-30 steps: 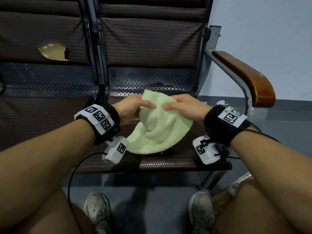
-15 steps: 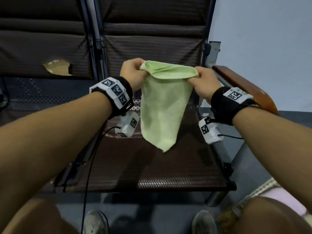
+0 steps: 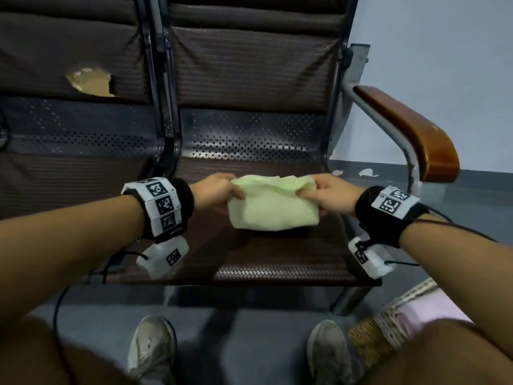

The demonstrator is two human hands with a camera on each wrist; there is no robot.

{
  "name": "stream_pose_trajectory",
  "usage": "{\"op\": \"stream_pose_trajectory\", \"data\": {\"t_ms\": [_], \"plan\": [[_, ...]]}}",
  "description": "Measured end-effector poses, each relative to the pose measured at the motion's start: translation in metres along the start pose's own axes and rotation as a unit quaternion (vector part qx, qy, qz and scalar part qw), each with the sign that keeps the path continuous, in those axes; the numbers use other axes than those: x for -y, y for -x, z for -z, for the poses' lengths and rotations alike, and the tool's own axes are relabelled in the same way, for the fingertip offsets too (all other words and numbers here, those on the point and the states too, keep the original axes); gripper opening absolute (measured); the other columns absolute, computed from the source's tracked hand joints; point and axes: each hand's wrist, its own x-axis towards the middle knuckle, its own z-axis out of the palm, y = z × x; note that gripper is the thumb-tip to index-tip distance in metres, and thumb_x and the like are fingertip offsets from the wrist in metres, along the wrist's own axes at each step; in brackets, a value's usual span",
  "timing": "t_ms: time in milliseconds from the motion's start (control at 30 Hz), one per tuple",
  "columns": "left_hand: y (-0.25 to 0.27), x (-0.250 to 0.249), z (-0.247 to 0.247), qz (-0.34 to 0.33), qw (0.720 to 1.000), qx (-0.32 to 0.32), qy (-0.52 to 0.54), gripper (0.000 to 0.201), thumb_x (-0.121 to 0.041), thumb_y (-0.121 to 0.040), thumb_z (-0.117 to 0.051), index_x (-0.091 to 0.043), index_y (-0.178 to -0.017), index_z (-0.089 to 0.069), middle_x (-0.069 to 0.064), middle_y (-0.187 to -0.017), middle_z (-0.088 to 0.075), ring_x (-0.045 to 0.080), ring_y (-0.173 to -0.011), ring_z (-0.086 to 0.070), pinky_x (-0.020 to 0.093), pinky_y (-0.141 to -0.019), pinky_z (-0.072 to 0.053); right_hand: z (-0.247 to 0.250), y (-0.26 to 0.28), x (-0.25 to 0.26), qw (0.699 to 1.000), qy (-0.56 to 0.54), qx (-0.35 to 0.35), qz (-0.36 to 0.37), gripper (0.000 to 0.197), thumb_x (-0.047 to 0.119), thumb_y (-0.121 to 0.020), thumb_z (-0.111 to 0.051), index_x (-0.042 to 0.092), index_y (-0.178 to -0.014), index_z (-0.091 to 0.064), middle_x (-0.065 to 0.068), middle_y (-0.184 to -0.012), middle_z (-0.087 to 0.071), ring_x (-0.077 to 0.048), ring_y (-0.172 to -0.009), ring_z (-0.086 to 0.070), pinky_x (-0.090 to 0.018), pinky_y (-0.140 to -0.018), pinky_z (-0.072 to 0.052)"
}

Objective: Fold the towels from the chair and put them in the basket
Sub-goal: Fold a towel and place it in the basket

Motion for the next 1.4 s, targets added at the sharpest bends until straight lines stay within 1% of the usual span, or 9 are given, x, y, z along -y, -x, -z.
{"op": "stream_pose_trajectory", "data": {"t_ms": [133,267,467,567,700,833,1033,1200,1400], "plan": [[0.004,0.023,-0.008,0.107,0.988,0.11,-0.014,0.037,-0.003,-0.091,-0.057,-0.013,-0.127,-0.052,0.02,-0.108,-0.072,0.038,-0.088,-0.072,0.039,-0.065,-0.06,-0.018,0.009,-0.014,0.979,-0.083,0.122,-0.139,0.026,0.019,-0.102,-0.053,0.007,-0.122,-0.063,-0.004,-0.088,-0.072,-0.014,-0.068,-0.068,-0.026,-0.055,-0.055],[-0.01,0.031,-0.011,0.071,0.994,0.084,-0.008,0.032,-0.008,-0.095,-0.057,-0.008,-0.127,-0.059,0.013,-0.107,-0.071,0.027,-0.081,-0.071,0.031,-0.059,-0.057,-0.019,-0.003,-0.013,0.979,-0.117,0.073,-0.149,0.021,0.019,-0.102,-0.055,0.008,-0.115,-0.066,0.005,-0.068,-0.07,-0.007,-0.049,-0.062,-0.019,-0.043,-0.045],[-0.055,0.044,-0.017,0.01,0.987,-0.157,-0.017,0.022,-0.023,-0.091,-0.066,-0.012,-0.11,-0.06,0.009,-0.111,-0.067,0.025,-0.101,-0.065,0.041,-0.091,-0.054,-0.026,-0.047,-0.025,0.975,-0.155,-0.122,-0.102,0.026,0.009,-0.097,-0.057,0.012,-0.122,-0.063,-0.008,-0.111,-0.072,-0.013,-0.083,-0.073,-0.03,-0.07,-0.061],[-0.065,0.049,-0.023,0.014,0.986,-0.162,-0.032,0.046,-0.031,-0.087,-0.069,-0.019,-0.128,-0.051,0.0,-0.125,-0.058,0.02,-0.112,-0.058,0.04,-0.101,-0.049,-0.031,-0.063,-0.03,0.981,-0.068,-0.15,-0.1,0.031,0.013,-0.093,-0.06,0.017,-0.123,-0.061,-0.007,-0.11,-0.071,-0.022,-0.1,-0.069,-0.043,-0.096,-0.055],[-0.061,0.053,-0.029,-0.042,0.974,-0.17,-0.145,0.048,-0.035,-0.083,-0.072,-0.023,-0.127,-0.056,0.0,-0.126,-0.056,0.021,-0.113,-0.058,0.032,-0.096,-0.048,-0.034,-0.062,-0.031,0.973,0.14,-0.179,-0.039,0.039,0.027,-0.091,-0.062,0.023,-0.128,-0.055,0.002,-0.114,-0.062,-0.017,-0.103,-0.061,-0.037,-0.098,-0.049],[-0.043,0.064,-0.03,-0.071,0.986,-0.055,-0.139,0.023,-0.034,-0.078,-0.08,-0.024,-0.097,-0.071,-0.006,-0.098,-0.07,0.019,-0.098,-0.066,0.036,-0.093,-0.052,-0.035,-0.041,-0.027,0.968,0.231,-0.081,0.048,0.017,0.041,-0.088,-0.066,0.027,-0.095,-0.073,0.012,-0.093,-0.071,-0.002,-0.083,-0.063,-0.036,-0.09,-0.053],[-0.025,0.086,-0.031,-0.086,0.95,0.011,-0.3,0.082,-0.039,-0.066,-0.088,-0.033,-0.139,-0.05,-0.003,-0.139,-0.053,0.017,-0.124,-0.051,0.024,-0.105,-0.039,-0.037,-0.02,-0.04,0.94,0.334,0.075,-0.007,0.088,0.059,-0.073,-0.078,0.028,-0.148,-0.044,0.002,-0.147,-0.052,-0.02,-0.132,-0.049,-0.028,-0.111,-0.036],[-0.026,0.08,-0.028,-0.107,0.939,-0.055,-0.322,0.038,-0.022,-0.082,-0.072,-0.02,-0.119,-0.065,0.007,-0.115,-0.068,0.026,-0.109,-0.061,0.026,-0.088,-0.045,-0.042,-0.02,-0.04,0.945,0.324,0.0,0.042,0.021,0.029,-0.094,-0.057,0.021,-0.109,-0.069,-0.005,-0.105,-0.072,-0.029,-0.104,-0.064,-0.039,-0.094,-0.048],[-0.027,0.071,-0.017,-0.086,0.977,-0.111,-0.162,0.008,-0.031,-0.089,-0.061,-0.024,-0.09,-0.061,0.0,-0.098,-0.068,0.021,-0.094,-0.063,0.033,-0.081,-0.05,-0.029,-0.016,-0.045,0.989,0.121,-0.081,0.026,0.019,0.031,-0.098,-0.054,0.028,-0.08,-0.055,0.007,-0.079,-0.061,-0.015,-0.076,-0.058,-0.032,-0.069,-0.044]]}}
